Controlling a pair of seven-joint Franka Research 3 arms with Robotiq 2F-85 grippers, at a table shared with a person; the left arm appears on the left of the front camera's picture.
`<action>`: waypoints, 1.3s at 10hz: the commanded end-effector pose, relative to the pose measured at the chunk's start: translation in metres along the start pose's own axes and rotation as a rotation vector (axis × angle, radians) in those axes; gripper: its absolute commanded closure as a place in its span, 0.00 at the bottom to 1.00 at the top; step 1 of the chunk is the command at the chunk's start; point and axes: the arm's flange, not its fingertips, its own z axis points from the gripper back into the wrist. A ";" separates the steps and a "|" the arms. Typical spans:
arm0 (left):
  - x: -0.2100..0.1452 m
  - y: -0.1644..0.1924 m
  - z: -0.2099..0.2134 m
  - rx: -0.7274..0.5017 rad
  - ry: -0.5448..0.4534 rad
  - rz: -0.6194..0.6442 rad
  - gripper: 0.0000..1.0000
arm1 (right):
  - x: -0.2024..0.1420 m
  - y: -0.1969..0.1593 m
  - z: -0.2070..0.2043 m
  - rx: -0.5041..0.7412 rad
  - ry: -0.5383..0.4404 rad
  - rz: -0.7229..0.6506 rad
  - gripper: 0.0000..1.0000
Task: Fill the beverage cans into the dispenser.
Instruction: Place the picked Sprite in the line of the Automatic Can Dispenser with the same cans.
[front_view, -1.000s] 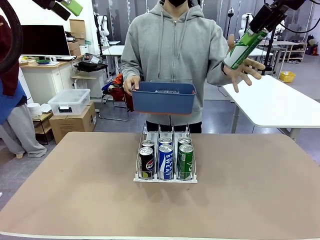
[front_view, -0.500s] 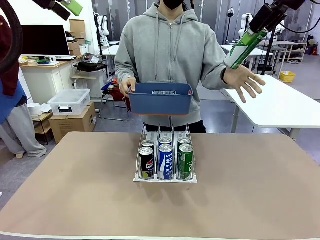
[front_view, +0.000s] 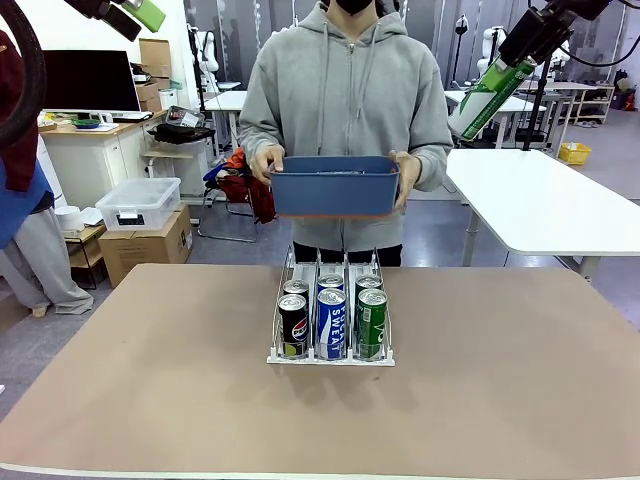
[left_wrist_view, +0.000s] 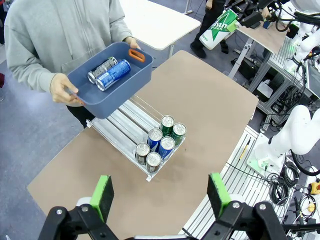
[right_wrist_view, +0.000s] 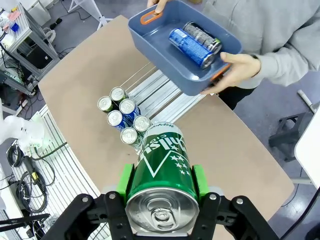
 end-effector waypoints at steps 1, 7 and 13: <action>-0.002 0.001 -0.001 -0.001 0.002 0.004 0.00 | -0.010 0.028 0.001 0.009 0.038 -0.103 0.42; -0.002 0.001 -0.001 -0.001 0.002 0.004 0.00 | -0.074 0.113 -0.042 -0.051 0.123 -0.252 0.42; -0.002 0.001 -0.001 -0.001 0.002 0.004 0.00 | -0.091 0.148 -0.085 -0.025 0.263 -0.181 0.42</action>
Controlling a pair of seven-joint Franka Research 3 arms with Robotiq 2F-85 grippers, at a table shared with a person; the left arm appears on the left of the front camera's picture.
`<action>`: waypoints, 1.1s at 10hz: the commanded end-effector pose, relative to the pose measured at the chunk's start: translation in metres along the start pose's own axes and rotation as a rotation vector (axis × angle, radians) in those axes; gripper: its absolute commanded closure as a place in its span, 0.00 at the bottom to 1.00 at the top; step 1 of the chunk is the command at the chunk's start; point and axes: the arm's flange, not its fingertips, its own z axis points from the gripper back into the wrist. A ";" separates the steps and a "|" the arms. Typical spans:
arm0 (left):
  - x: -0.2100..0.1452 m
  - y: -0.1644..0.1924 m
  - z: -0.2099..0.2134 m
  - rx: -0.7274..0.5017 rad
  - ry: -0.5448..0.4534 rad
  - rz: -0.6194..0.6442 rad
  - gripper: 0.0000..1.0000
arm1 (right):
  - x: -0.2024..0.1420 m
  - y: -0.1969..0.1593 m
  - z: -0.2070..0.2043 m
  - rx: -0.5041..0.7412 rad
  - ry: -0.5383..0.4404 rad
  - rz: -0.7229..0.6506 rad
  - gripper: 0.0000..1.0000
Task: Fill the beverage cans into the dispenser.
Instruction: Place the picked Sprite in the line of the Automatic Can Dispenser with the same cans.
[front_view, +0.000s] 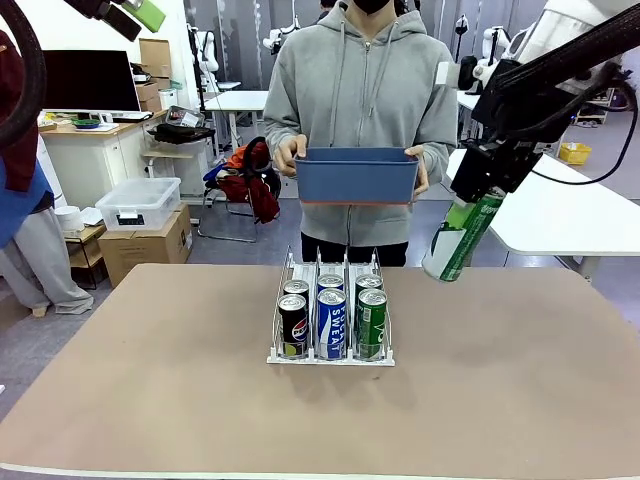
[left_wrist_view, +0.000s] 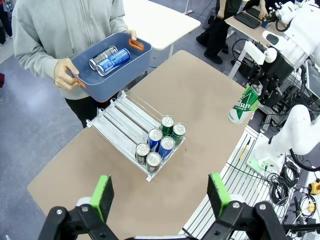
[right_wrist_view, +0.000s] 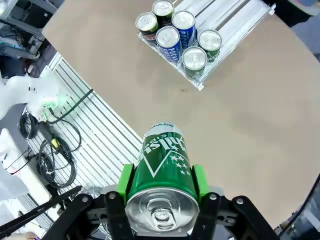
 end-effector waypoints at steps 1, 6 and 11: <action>-0.002 0.001 -0.001 0.000 0.002 0.004 0.00 | -0.001 -0.006 0.014 -0.038 -0.042 -0.055 0.42; -0.002 0.001 -0.001 0.000 0.002 0.004 0.00 | -0.001 -0.006 0.014 -0.038 -0.042 -0.055 0.42; -0.002 0.001 -0.001 0.000 0.002 0.004 0.00 | -0.012 0.013 -0.023 -0.045 -0.107 -0.112 0.42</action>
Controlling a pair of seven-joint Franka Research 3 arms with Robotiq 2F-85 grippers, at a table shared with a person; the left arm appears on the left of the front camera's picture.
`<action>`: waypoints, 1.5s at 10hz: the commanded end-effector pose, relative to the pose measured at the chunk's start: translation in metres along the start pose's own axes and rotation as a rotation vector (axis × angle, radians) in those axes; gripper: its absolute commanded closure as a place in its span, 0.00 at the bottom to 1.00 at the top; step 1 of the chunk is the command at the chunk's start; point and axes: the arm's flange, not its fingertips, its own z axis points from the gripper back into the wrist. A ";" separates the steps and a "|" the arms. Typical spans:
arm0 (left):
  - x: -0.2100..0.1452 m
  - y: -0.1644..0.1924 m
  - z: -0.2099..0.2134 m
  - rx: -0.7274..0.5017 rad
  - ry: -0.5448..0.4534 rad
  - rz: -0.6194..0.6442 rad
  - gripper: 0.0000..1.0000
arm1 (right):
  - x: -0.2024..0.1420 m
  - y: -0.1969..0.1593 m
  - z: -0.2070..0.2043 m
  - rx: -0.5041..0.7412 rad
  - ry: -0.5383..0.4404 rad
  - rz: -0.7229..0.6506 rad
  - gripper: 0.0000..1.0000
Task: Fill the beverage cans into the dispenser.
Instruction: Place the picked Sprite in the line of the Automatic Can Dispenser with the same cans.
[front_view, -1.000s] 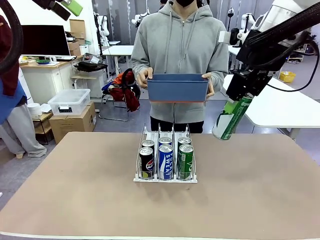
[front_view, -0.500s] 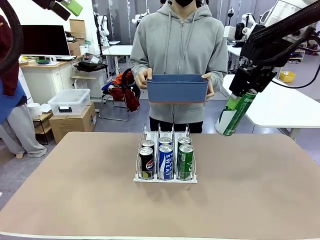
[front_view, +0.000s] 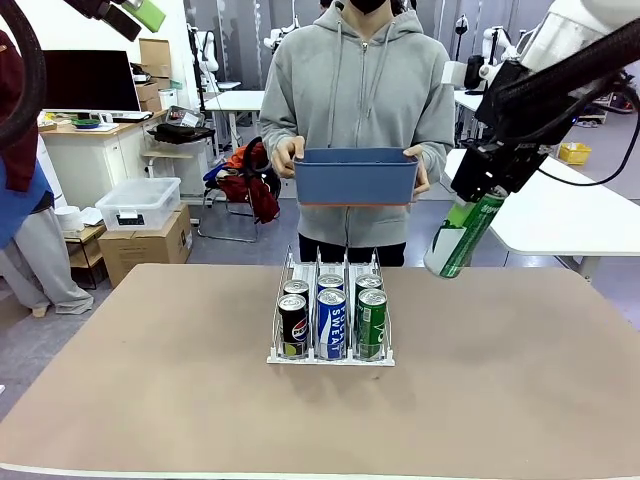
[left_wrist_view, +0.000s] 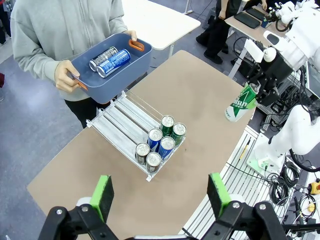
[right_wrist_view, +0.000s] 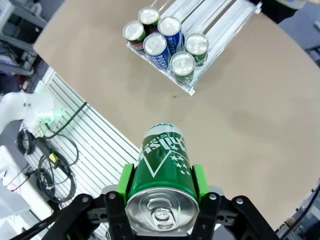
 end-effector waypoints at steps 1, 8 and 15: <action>-0.002 0.001 -0.001 0.000 0.002 0.004 0.00 | -0.014 0.023 -0.023 -0.001 -0.072 -0.052 0.42; -0.002 0.001 -0.001 0.000 0.002 0.004 0.00 | -0.017 0.038 -0.109 -0.093 -0.109 0.029 0.42; -0.002 0.001 -0.001 0.000 0.002 0.004 0.00 | 0.004 0.024 -0.164 -0.101 -0.075 -0.027 0.42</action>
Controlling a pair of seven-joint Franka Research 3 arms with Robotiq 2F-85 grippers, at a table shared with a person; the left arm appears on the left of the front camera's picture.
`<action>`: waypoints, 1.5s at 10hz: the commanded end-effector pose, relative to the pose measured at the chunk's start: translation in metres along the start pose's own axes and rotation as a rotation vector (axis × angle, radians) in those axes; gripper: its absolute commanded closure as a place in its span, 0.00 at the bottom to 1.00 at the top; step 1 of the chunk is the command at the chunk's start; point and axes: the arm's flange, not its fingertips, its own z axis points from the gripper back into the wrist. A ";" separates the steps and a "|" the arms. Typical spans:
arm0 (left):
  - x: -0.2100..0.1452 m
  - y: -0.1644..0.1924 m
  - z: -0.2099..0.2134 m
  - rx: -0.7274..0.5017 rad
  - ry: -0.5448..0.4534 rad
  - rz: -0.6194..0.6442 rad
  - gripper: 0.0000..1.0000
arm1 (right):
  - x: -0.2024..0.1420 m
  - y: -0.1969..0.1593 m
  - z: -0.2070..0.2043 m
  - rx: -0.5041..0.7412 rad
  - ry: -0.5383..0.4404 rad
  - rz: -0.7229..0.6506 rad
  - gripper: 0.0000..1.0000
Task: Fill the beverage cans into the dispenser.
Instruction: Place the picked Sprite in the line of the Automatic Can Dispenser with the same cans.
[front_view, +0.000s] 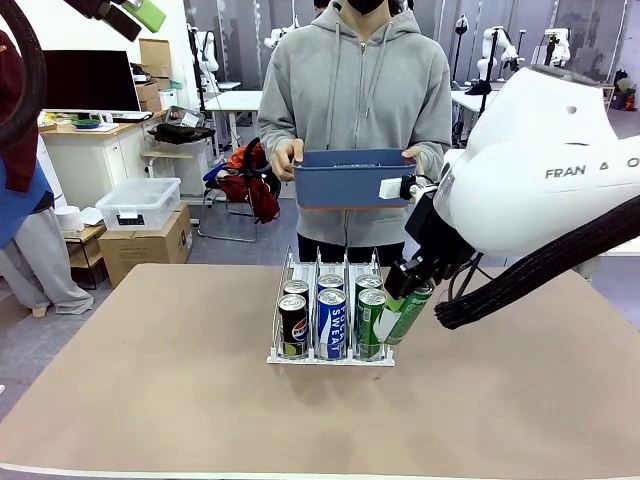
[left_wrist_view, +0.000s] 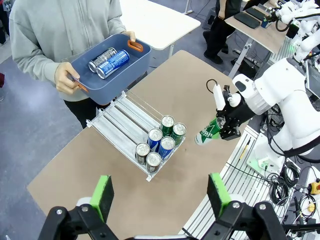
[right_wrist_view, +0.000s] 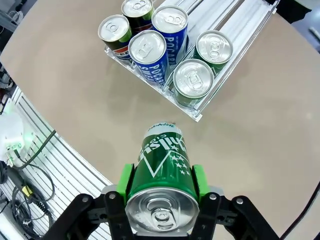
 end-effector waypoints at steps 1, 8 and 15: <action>-0.002 0.001 -0.001 0.000 0.002 0.004 0.00 | 0.009 0.008 -0.010 -0.044 -0.014 -0.049 0.42; -0.002 0.001 -0.001 0.000 0.002 0.004 0.00 | 0.009 -0.002 -0.021 -0.020 0.005 -0.068 0.42; -0.002 0.001 -0.001 0.000 0.002 0.004 0.00 | 0.009 -0.007 -0.040 0.003 0.049 0.018 0.42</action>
